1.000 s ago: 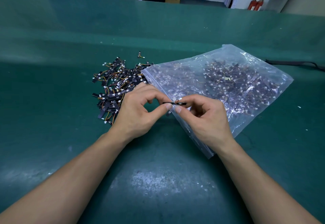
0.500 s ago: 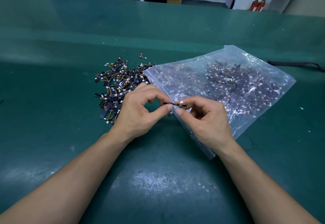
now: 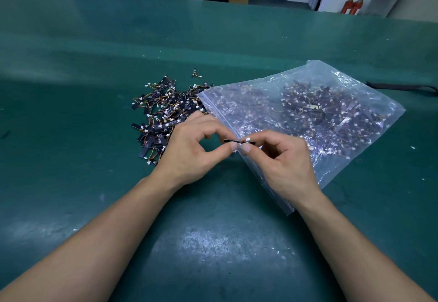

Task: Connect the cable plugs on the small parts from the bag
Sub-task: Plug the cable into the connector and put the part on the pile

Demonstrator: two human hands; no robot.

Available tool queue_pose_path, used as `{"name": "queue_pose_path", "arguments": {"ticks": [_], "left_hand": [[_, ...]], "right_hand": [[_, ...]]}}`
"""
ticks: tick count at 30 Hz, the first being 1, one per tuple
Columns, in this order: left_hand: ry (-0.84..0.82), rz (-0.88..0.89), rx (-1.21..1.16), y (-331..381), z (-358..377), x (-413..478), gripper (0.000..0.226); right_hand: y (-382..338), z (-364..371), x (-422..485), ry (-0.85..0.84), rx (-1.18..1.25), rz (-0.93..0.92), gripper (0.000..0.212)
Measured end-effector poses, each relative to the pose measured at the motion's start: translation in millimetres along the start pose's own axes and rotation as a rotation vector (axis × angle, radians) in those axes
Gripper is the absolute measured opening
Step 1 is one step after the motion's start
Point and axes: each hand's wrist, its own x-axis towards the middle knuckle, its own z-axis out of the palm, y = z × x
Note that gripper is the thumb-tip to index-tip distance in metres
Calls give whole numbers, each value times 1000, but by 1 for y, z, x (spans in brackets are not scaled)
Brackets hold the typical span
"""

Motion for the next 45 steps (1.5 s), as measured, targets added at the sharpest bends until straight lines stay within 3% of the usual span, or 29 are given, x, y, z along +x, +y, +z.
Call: {"name": "queue_pose_path", "arguments": {"ticks": [9,21,45], "left_hand": [[13,3,0,1,-1,0,10],[-12,-38,11,0,0,0,6],[-82,-88,-60,-2,1,-3,17]], "right_hand": [[-1,0,0,3,6,-10,22],[-1,-3,-1,-16,37,69,3],[-4,-4,-1,-16,80,144,15]]}}
